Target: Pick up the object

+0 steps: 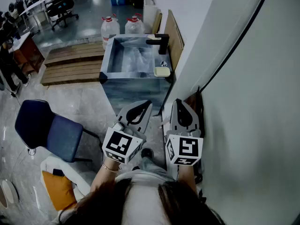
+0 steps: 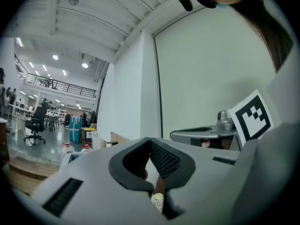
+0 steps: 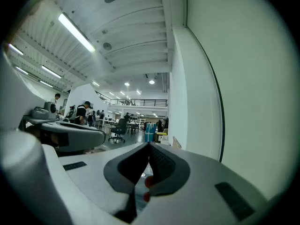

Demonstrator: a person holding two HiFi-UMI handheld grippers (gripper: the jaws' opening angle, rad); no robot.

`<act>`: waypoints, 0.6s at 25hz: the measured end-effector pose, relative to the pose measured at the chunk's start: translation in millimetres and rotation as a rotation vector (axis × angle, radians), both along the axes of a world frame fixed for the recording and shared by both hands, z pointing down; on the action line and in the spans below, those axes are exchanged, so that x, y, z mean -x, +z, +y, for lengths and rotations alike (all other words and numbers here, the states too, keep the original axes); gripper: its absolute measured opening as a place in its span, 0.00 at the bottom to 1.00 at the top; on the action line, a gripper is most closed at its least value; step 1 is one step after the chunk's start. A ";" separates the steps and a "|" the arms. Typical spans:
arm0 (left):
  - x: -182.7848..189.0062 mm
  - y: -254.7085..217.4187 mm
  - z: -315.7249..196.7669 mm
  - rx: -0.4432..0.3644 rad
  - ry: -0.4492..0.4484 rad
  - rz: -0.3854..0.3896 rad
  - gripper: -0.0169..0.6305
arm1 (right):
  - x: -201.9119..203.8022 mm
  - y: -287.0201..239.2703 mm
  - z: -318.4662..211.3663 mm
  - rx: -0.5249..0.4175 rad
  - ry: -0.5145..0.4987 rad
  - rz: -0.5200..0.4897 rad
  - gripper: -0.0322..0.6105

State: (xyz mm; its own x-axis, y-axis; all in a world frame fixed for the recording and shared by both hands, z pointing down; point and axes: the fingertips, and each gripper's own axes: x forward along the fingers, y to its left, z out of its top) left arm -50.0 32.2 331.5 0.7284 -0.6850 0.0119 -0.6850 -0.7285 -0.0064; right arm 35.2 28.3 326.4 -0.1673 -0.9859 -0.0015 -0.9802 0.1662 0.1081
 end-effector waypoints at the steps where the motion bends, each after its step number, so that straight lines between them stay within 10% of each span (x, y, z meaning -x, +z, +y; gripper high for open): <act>1: -2.5 -0.2 -4.5 -0.004 0.001 0.001 0.04 | -1.4 -0.6 -3.3 -0.004 -0.005 -0.009 0.09; 15: -42.8 -1.2 -70.4 -0.018 -0.011 -0.002 0.04 | -38.0 13.7 -68.9 0.050 -0.028 -0.034 0.09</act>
